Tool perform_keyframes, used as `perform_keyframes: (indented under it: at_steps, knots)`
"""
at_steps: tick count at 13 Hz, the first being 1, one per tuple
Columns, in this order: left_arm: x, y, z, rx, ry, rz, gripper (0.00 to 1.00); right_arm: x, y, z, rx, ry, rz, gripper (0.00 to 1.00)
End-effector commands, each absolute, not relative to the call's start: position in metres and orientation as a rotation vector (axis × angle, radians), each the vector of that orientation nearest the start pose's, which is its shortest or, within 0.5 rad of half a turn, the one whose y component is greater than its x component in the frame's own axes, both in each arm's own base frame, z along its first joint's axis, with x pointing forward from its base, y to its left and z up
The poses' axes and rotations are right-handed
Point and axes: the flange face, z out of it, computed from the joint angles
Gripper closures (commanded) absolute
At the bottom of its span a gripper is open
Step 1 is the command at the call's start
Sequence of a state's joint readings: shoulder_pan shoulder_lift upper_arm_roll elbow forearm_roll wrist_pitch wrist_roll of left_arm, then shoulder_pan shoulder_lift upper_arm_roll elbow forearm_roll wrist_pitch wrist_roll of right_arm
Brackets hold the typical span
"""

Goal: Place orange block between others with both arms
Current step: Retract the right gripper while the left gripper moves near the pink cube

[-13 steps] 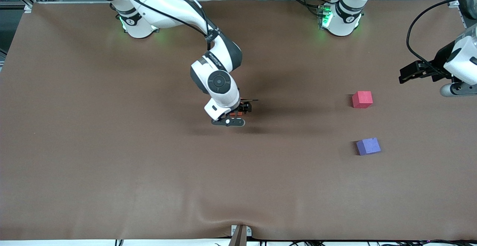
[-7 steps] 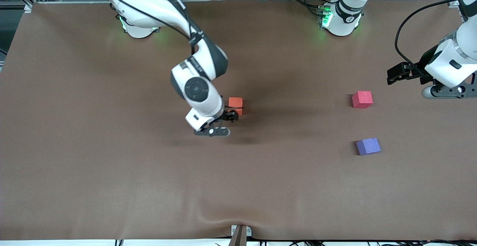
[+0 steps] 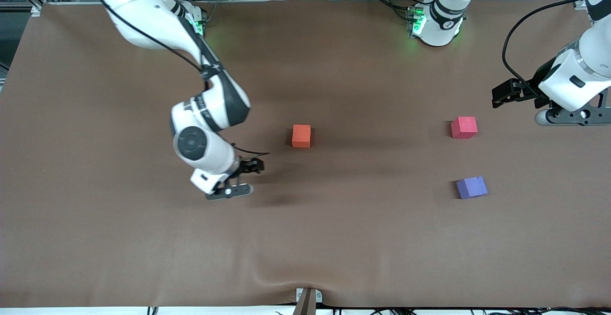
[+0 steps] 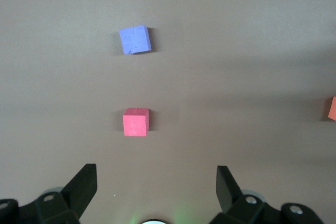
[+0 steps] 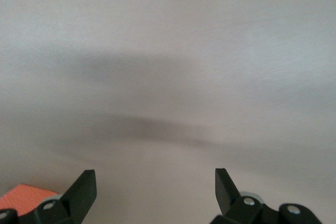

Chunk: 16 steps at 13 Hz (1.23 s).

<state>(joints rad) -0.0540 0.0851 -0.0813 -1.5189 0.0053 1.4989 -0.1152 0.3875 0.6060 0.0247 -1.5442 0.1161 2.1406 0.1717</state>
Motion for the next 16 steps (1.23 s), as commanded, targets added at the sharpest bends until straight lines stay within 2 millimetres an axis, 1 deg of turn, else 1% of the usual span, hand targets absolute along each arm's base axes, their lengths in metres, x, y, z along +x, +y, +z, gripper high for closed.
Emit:
perform_keyframes:
  at_steps: [1, 2, 3, 4, 5, 7, 8, 10, 12, 14, 15, 16]
  knots:
    - [0.573, -0.079, 0.592, -3.136, 0.056, 0.181, 0.0, 0.627, 0.217, 0.339, -3.025, -0.313, 0.038, 0.0]
    - [0.573, -0.09, 0.591, -3.137, 0.082, 0.179, 0.0, 0.626, 0.189, 0.354, -3.026, -0.315, 0.05, 0.0]
    - [0.574, -0.101, 0.588, -3.132, 0.096, 0.174, 0.0, 0.624, 0.162, 0.375, -3.026, -0.309, 0.077, 0.0]
    - [0.578, -0.107, 0.581, -3.128, 0.108, 0.165, 0.0, 0.621, 0.136, 0.397, -3.028, -0.291, 0.107, 0.0]
    - [0.58, -0.11, 0.577, -3.127, 0.117, 0.165, 0.0, 0.617, 0.11, 0.421, -3.026, -0.285, 0.115, 0.0]
    - [0.58, -0.119, 0.576, -3.137, 0.134, 0.156, 0.0, 0.605, 0.066, 0.47, -3.033, -0.304, 0.082, 0.0]
    - [0.581, -0.122, 0.575, -3.137, 0.141, 0.146, 0.0, 0.597, 0.04, 0.496, -3.039, -0.278, 0.052, 0.0]
    - [0.584, -0.122, 0.565, -3.134, 0.144, 0.174, 0.0, 0.584, -0.004, 0.537, -3.056, -0.197, 0.038, 0.0]
    - [0.584, -0.127, 0.563, -3.131, 0.179, 0.174, 0.0, 0.57, -0.023, 0.575, -3.091, -0.164, 0.074, 0.0]
    - [0.588, -0.132, 0.551, -3.128, 0.191, 0.198, 0.0, 0.558, -0.039, 0.608, -3.106, -0.116, 0.131, 0.0]
    - [0.59, -0.134, 0.551, -3.136, 0.196, 0.188, 0.0, 0.553, -0.05, 0.619, -3.105, -0.074, 0.152, 0.0]
    - [0.59, -0.143, 0.551, -3.139, 0.217, 0.168, 0.0, 0.549, -0.057, 0.624, -3.103, -0.041, 0.176, 0.0]
